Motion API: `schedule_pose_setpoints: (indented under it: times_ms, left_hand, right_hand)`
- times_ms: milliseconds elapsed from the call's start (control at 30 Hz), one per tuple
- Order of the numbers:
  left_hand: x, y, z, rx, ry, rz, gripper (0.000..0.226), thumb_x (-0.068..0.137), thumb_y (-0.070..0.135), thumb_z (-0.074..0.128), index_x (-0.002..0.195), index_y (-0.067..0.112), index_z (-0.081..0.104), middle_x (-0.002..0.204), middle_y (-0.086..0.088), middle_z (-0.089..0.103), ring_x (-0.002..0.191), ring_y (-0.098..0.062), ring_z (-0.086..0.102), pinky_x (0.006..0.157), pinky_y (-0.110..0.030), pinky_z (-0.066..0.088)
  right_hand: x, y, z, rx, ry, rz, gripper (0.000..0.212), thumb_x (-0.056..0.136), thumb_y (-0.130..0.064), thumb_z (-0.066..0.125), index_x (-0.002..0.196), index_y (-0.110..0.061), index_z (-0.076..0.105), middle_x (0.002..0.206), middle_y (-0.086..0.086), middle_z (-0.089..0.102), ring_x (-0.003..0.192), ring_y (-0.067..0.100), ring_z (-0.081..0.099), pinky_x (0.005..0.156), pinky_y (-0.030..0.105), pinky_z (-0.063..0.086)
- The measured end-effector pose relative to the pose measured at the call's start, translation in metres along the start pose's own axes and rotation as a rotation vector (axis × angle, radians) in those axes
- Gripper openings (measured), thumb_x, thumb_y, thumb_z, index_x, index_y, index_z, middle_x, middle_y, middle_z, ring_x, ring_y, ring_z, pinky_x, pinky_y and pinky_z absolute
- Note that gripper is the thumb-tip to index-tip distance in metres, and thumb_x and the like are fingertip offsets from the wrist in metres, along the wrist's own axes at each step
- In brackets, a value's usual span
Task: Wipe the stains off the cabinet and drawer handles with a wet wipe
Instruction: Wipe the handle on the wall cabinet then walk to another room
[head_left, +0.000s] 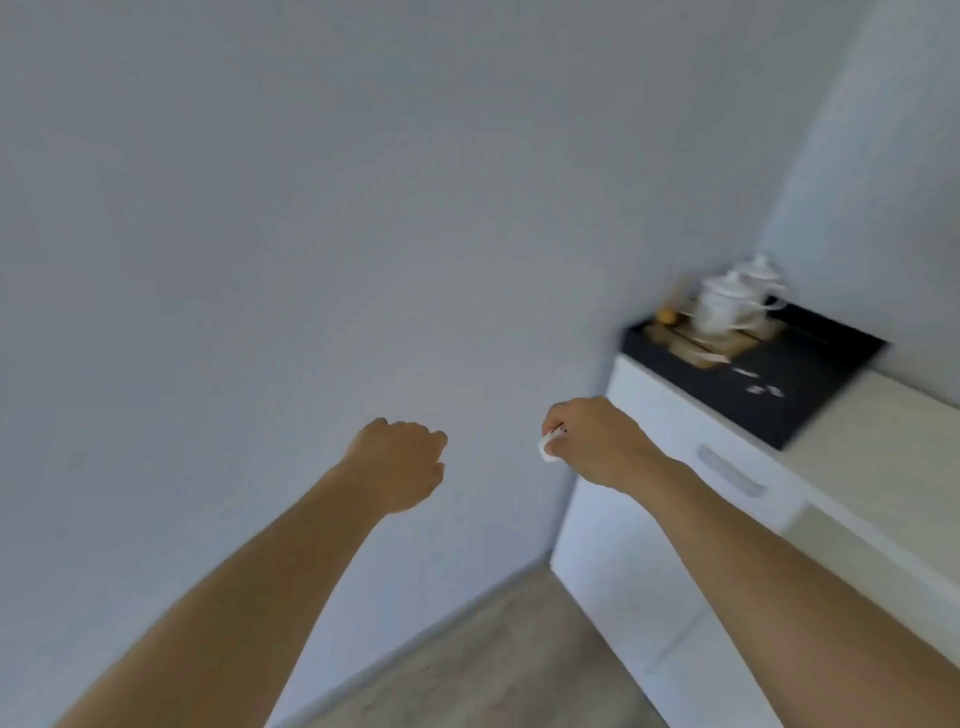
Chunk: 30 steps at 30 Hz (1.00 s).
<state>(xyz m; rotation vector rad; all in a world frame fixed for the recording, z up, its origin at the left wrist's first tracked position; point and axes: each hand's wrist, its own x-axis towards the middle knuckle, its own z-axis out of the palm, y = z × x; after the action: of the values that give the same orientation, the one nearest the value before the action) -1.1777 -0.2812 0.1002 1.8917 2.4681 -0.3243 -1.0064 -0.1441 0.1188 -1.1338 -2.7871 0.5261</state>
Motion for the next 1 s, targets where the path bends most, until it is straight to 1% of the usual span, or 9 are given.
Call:
schedule_pose_setpoints:
  times_ms: [67, 133, 267, 433, 633, 733, 800, 900, 1000]
  left_hand:
    - [-0.057, -0.036, 0.002, -0.035, -0.054, -0.130, 0.039, 0.103, 0.034, 0.029, 0.136, 0.019, 0.042, 0.128, -0.002, 0.055, 0.116, -0.022, 0.054, 0.097, -0.033, 0.038]
    - [-0.172, -0.095, 0.022, -0.101, -0.108, -0.356, 0.039, 0.102, 0.034, 0.031, 0.135, 0.018, 0.043, 0.128, -0.003, 0.055, 0.115, -0.024, 0.054, 0.096, -0.034, 0.041]
    - [-0.252, -0.125, 0.026, -0.166, -0.066, -0.486, 0.038, 0.101, 0.036, 0.034, 0.133, 0.019, 0.046, 0.122, -0.002, 0.057, 0.110, -0.025, 0.056, 0.092, -0.035, 0.044]
    - [-0.500, -0.197, 0.059, -0.134, -0.009, -0.813, 0.039, 0.100, 0.040, 0.037, 0.132, 0.020, 0.047, 0.121, -0.003, 0.058, 0.110, -0.028, 0.057, 0.093, -0.037, 0.044]
    - [-0.784, -0.236, 0.083, -0.097, 0.001, -1.138, 0.048, 0.099, 0.046, 0.037, 0.141, 0.022, 0.039, 0.127, -0.001, 0.056, 0.112, -0.023, 0.055, 0.092, -0.036, 0.043]
    - [-0.893, -0.244, 0.095, -0.098, 0.003, -1.287, 0.049, 0.099, 0.048, 0.036, 0.141, 0.023, 0.038, 0.128, 0.000, 0.054, 0.114, -0.024, 0.054, 0.089, -0.034, 0.042]
    - [-0.955, -0.248, 0.102, -0.104, -0.004, -1.371, 0.048, 0.099, 0.047, 0.037, 0.139, 0.022, 0.040, 0.129, -0.001, 0.054, 0.118, -0.024, 0.051, 0.096, -0.036, 0.041]
    - [-1.040, -0.258, 0.117, -0.080, -0.010, -1.442, 0.044, 0.099, 0.046, 0.037, 0.133, 0.019, 0.045, 0.126, -0.002, 0.055, 0.117, -0.023, 0.050, 0.098, -0.036, 0.039]
    - [-1.121, -0.271, 0.134, -0.041, 0.002, -1.487, 0.044, 0.099, 0.045, 0.037, 0.134, 0.019, 0.045, 0.127, -0.001, 0.053, 0.118, -0.021, 0.049, 0.098, -0.033, 0.036]
  right_hand:
    - [-0.008, -0.067, 0.012, -0.013, -0.101, -0.164, 0.016, 0.083, -0.013, 0.054, 0.093, -0.016, 0.066, 0.099, 0.002, 0.062, 0.083, 0.023, 0.060, 0.061, 0.025, 0.042]
    - [-0.035, -0.182, 0.046, -0.037, -0.257, -0.372, 0.015, 0.083, -0.012, 0.053, 0.091, -0.015, 0.066, 0.098, 0.002, 0.061, 0.078, 0.022, 0.058, 0.055, 0.023, 0.037]
    - [-0.062, -0.263, 0.063, -0.071, -0.252, -0.520, 0.017, 0.082, -0.012, 0.051, 0.088, -0.014, 0.067, 0.097, 0.003, 0.061, 0.079, 0.025, 0.060, 0.058, 0.024, 0.041]
    - [-0.176, -0.468, 0.127, -0.057, -0.329, -0.894, 0.016, 0.081, -0.012, 0.053, 0.085, -0.013, 0.068, 0.096, 0.004, 0.063, 0.082, 0.026, 0.061, 0.063, 0.026, 0.044]
    - [-0.352, -0.679, 0.203, -0.041, -0.340, -1.240, 0.018, 0.083, -0.013, 0.053, 0.089, -0.014, 0.070, 0.095, 0.007, 0.065, 0.081, 0.025, 0.060, 0.064, 0.027, 0.044]
    - [-0.429, -0.764, 0.232, -0.022, -0.353, -1.378, 0.019, 0.083, -0.014, 0.053, 0.090, -0.014, 0.071, 0.096, 0.008, 0.066, 0.083, 0.025, 0.061, 0.067, 0.030, 0.049]
    - [-0.473, -0.813, 0.247, -0.028, -0.387, -1.442, 0.018, 0.083, -0.014, 0.054, 0.091, -0.013, 0.070, 0.097, 0.008, 0.066, 0.083, 0.024, 0.061, 0.071, 0.031, 0.051]
    - [-0.530, -0.886, 0.271, -0.036, -0.404, -1.523, 0.019, 0.083, -0.013, 0.055, 0.094, -0.012, 0.070, 0.099, 0.008, 0.067, 0.086, 0.023, 0.061, 0.073, 0.029, 0.051]
    - [-0.582, -0.958, 0.304, -0.032, -0.410, -1.583, 0.018, 0.080, -0.013, 0.059, 0.093, -0.014, 0.071, 0.100, 0.007, 0.068, 0.091, 0.023, 0.062, 0.082, 0.035, 0.053]
